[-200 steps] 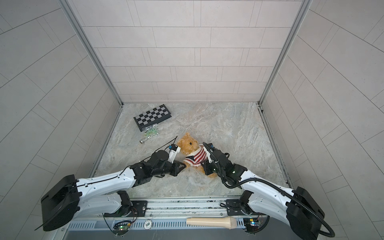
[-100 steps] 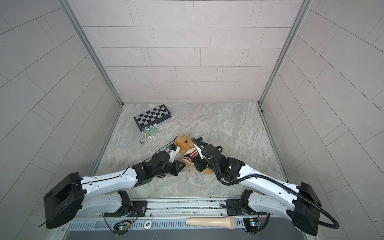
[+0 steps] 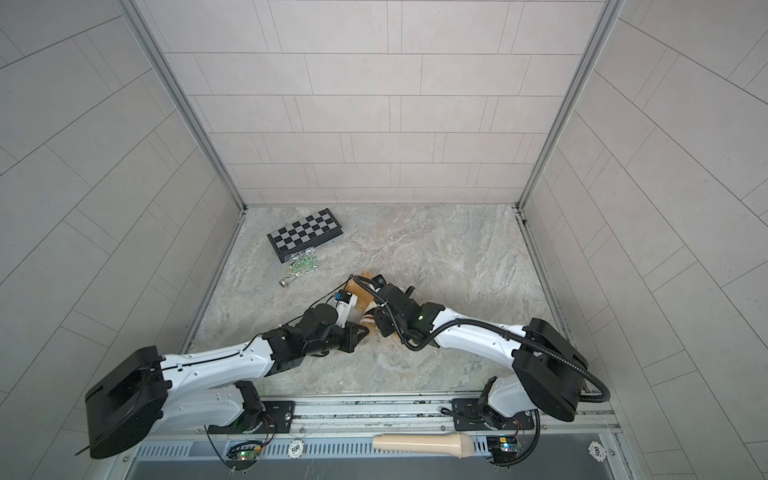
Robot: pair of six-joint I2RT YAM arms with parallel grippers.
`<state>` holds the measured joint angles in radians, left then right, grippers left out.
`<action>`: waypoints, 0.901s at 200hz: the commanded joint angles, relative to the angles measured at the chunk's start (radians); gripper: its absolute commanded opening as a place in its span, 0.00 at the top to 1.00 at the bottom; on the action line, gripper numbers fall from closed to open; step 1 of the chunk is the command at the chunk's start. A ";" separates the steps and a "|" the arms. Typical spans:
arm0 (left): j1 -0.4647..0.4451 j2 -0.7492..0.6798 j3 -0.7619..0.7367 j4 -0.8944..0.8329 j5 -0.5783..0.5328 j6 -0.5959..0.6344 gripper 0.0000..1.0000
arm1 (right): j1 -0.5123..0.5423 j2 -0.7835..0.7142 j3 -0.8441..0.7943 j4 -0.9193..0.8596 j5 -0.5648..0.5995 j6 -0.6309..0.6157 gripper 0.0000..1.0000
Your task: Dress the teddy bear
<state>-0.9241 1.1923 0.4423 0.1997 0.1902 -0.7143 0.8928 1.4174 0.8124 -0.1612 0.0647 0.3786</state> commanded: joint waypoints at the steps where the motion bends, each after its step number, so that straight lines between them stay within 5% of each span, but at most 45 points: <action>1: -0.006 -0.019 -0.023 0.019 -0.006 0.009 1.00 | -0.005 0.021 0.002 -0.016 0.069 0.022 0.77; 22: -0.007 -0.019 -0.042 0.036 0.000 0.009 1.00 | -0.016 0.028 -0.008 -0.015 0.095 0.026 1.00; 138: -0.006 -0.142 -0.193 0.004 -0.014 0.033 1.00 | -0.096 0.003 -0.076 0.060 0.081 0.075 1.00; 180: -0.006 -0.112 -0.184 0.079 0.006 0.007 1.00 | -0.094 -0.010 -0.045 0.046 -0.033 0.047 1.00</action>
<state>-0.9234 1.0698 0.2768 0.3092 0.1612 -0.7059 0.8322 1.4235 0.7624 -0.0563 -0.0048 0.4328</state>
